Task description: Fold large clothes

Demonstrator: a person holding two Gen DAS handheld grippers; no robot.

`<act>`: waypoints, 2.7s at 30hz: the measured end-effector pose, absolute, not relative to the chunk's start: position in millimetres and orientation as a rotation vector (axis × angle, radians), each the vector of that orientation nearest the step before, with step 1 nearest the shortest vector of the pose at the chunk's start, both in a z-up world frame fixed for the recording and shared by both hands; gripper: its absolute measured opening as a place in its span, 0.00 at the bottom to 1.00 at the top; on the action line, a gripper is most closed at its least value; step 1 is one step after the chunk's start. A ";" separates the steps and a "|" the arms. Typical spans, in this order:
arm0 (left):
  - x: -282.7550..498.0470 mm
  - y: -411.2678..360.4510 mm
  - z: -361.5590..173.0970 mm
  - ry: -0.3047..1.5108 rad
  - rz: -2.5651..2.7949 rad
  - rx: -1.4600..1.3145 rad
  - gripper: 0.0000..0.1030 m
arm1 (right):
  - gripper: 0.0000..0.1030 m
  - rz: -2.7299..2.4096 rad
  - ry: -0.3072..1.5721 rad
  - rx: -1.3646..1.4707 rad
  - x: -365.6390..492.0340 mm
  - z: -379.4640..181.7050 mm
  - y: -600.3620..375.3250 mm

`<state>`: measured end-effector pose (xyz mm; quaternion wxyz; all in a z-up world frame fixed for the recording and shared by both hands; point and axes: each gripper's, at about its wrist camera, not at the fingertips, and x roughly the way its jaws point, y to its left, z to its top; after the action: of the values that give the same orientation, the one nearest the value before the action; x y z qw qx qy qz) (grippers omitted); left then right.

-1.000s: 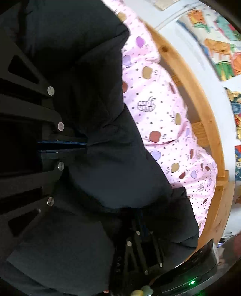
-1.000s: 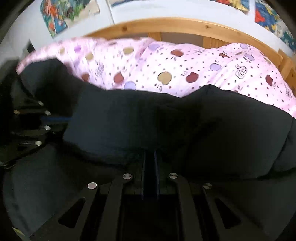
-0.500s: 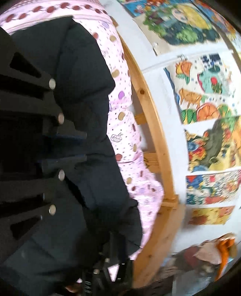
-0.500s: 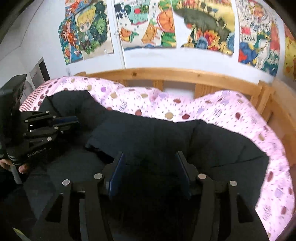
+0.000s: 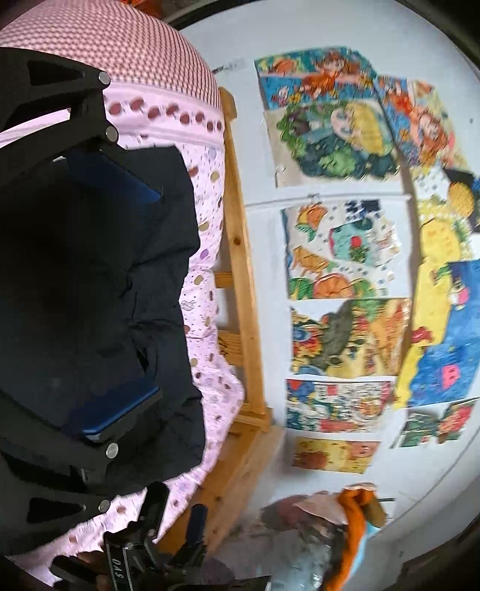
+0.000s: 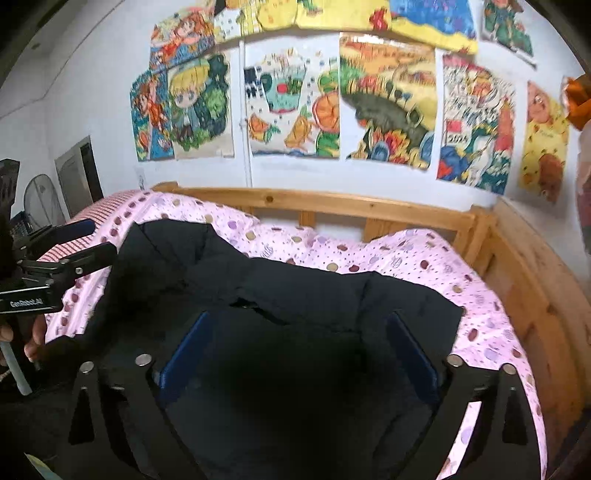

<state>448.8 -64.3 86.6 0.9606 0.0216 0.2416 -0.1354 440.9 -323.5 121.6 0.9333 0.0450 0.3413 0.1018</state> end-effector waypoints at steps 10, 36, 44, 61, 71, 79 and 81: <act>354.3 -41.2 110.6 0.463 -0.276 0.065 1.00 | 0.98 0.225 0.618 0.106 347.9 165.1 -311.4; 211.7 33.9 90.3 0.494 -0.345 0.213 1.00 | 0.98 0.259 0.613 0.102 180.2 157.4 -287.2; 175.3 59.3 62.1 0.542 -0.366 0.227 1.00 | 0.98 0.314 0.691 0.076 140.9 122.0 -269.4; 142.5 62.3 -15.2 0.672 -0.390 0.476 1.00 | 0.98 0.423 0.846 -0.251 77.1 63.6 -219.7; 140.9 53.8 -22.7 0.664 -0.366 0.576 1.00 | 0.98 0.260 0.779 -0.287 86.2 79.9 -212.5; 146.4 48.2 -23.2 0.662 -0.348 0.607 1.00 | 0.98 0.287 0.767 -0.095 124.7 136.8 -250.4; 147.2 46.3 -22.5 0.662 -0.352 0.607 1.00 | 0.98 0.297 0.775 -0.045 139.0 150.9 -262.2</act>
<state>147.2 46.4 -22.5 0.8858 0.2919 0.3184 -0.1694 139.0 -262.2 150.9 0.9149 -0.0217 0.3763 0.1442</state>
